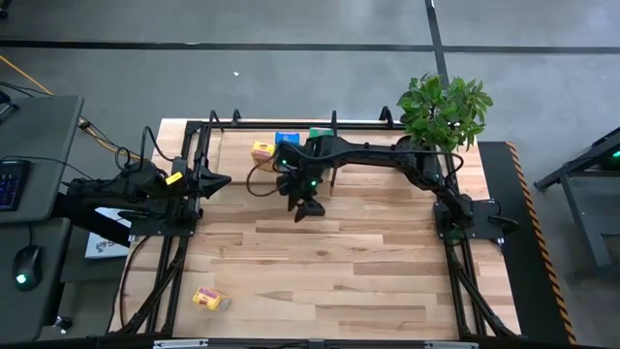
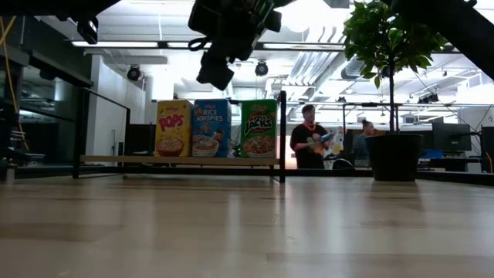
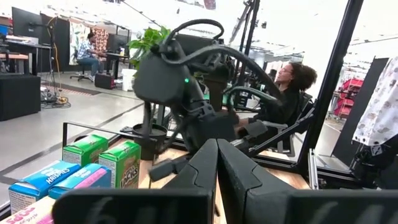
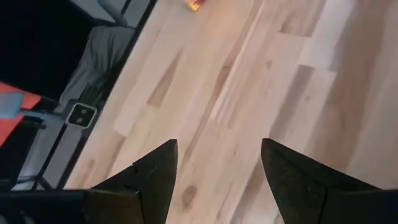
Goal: Stack cereal on shelf
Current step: Put the top yellow cereal box on the shelf
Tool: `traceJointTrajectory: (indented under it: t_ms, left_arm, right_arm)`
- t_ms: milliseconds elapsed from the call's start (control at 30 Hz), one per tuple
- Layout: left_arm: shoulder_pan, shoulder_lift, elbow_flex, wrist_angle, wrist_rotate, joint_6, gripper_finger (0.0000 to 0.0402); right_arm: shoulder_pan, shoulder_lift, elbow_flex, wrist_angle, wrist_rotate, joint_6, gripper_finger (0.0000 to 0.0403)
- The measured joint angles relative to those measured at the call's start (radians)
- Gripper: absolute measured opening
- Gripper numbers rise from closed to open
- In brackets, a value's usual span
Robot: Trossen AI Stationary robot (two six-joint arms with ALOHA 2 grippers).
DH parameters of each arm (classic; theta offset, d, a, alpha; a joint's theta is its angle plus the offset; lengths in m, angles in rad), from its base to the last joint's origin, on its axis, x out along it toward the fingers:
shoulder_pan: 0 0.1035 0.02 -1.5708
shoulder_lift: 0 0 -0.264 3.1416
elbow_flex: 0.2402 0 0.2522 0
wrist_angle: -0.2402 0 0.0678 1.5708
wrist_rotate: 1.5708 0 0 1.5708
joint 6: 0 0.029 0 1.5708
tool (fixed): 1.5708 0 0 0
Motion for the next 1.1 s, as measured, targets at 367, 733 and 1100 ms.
traceJointTrajectory:
  t_ms: [367, 733, 1100]
  left_arm:
    - [0.000, 0.000, 0.000, -0.005, 0.000, 0.000, 0.0003]
    - [0.000, 0.000, 0.000, -0.005, 0.000, 0.000, 0.0003]
    - [0.000, 0.000, 0.000, -0.005, 0.000, 0.000, 0.0003]
  right_arm:
    - [0.053, 0.006, -0.001, 0.303, 0.203, 0.117, 0.0225]
    - [0.100, 0.012, 0.009, 0.354, 0.807, 0.069, 0.0071]
    - [0.098, 0.017, -0.237, 0.692, 1.097, 0.104, 0.0005]
